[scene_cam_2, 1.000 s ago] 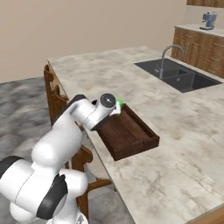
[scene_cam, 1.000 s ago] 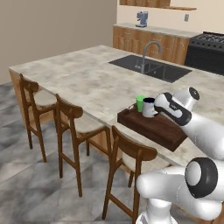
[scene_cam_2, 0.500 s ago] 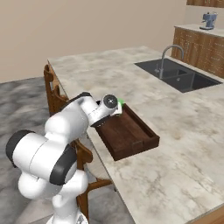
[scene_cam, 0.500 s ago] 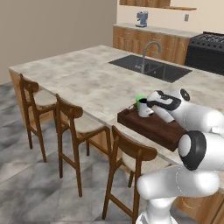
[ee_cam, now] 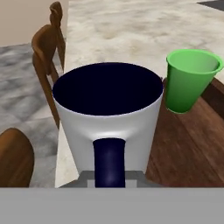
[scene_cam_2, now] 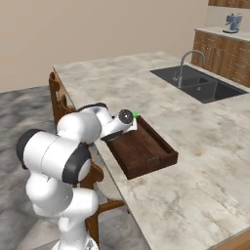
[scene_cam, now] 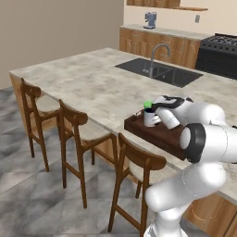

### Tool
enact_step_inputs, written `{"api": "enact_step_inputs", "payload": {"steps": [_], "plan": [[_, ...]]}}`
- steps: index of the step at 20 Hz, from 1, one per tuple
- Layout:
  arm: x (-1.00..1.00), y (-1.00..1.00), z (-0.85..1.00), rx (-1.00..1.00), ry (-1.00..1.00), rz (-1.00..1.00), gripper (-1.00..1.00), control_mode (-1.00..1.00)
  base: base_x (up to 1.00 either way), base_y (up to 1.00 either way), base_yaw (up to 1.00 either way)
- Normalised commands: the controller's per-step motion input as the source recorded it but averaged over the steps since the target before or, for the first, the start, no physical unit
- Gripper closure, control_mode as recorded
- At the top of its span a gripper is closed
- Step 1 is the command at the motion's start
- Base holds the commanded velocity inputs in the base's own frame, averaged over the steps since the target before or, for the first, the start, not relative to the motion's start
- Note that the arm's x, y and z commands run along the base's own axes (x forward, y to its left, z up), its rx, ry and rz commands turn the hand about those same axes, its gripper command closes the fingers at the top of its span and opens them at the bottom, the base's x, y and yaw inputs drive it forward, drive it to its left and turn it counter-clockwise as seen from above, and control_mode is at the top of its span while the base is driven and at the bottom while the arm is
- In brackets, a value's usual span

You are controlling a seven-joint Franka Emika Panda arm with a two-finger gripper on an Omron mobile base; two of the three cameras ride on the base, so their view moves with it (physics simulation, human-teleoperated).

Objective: There is a tray on the dining counter. Grab the cup, mug, and pitcher and place them on the tray. The pitcher may be placed next to the tray if it cannot fit the tray.

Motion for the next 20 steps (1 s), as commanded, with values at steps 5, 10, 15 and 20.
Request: {"api": "enact_step_inputs", "payload": {"steps": [5, 10, 15, 20], "plan": [[0.2, 0.0, -0.33, 0.0, 0.06, 0.02, 1.0, -1.0, 0.0, 0.0, 0.0], [0.3, 0.0, -0.28, 0.0, 0.03, 0.02, 1.0, -1.0, 0.0, 0.0, 0.0], [0.39, 0.0, -0.14, 0.0, 0.0, 0.01, 1.0, -1.0, 0.0, 0.0, 0.0], [0.24, 0.0, -0.37, 0.0, 0.0, 0.01, 1.0, -1.0, 0.0, 0.0, 0.0]]}}
